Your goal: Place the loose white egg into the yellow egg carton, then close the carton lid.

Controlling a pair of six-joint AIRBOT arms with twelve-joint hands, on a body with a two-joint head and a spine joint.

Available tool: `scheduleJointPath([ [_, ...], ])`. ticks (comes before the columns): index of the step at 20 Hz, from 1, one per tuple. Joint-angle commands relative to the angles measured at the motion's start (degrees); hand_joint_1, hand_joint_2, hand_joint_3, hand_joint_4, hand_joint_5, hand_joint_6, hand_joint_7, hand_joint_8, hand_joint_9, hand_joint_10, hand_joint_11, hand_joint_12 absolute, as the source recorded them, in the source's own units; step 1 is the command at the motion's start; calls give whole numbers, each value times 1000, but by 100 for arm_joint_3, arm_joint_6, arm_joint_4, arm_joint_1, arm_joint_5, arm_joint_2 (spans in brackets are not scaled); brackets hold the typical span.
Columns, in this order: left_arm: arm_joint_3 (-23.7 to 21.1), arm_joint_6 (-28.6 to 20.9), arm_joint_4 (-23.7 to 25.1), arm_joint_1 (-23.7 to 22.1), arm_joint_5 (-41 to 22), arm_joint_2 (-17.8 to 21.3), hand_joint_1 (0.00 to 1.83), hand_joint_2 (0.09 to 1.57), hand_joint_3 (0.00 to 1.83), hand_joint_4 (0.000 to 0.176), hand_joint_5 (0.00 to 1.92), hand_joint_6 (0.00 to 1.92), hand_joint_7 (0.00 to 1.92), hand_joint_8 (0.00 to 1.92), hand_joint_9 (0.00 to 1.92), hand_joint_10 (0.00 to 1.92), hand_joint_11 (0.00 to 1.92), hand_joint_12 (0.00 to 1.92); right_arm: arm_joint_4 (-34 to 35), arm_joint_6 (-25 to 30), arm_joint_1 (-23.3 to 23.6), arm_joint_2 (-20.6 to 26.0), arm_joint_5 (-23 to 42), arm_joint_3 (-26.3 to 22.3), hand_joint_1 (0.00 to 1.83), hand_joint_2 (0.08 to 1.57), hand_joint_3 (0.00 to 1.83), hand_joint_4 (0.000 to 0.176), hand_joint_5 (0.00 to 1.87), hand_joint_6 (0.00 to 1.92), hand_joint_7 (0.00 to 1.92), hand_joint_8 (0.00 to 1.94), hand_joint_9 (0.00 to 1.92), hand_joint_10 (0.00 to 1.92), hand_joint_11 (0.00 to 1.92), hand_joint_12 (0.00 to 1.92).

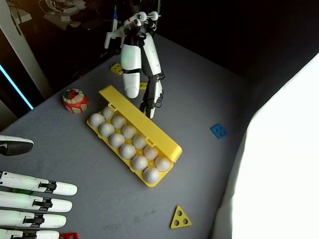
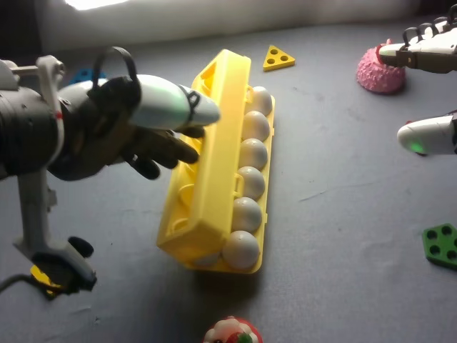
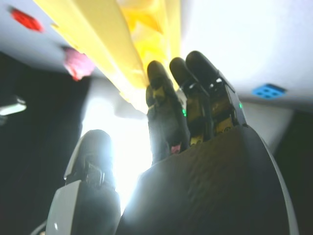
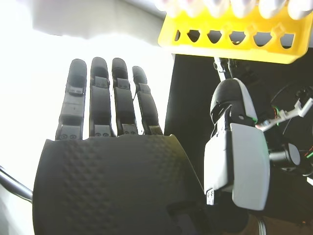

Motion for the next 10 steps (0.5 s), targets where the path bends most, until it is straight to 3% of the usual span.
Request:
scheduleJointPath([
  [1, -42, 168, 97, -70, 270, -13, 181, 1364, 1, 25, 423, 2, 601, 29, 167, 893, 0, 1509, -3, 27, 44, 31, 698, 1, 235, 1105, 0, 0, 203, 4, 240, 4, 212, 6, 0, 440],
  [8, -316, 1032, 28, -78, 464, -184, 165, 1351, 0, 34, 445, 5, 621, 30, 232, 861, 0, 1546, -3, 26, 45, 31, 699, 1, 228, 1110, 0, 0, 196, 3, 224, 1, 211, 3, 0, 462],
  [10, -353, 1530, -145, -75, 531, -223, 209, 1348, 0, 26, 462, 11, 610, 23, 208, 847, 0, 1538, -3, 26, 45, 31, 699, 1, 249, 1105, 0, 0, 209, 6, 233, 3, 215, 3, 0, 416],
])
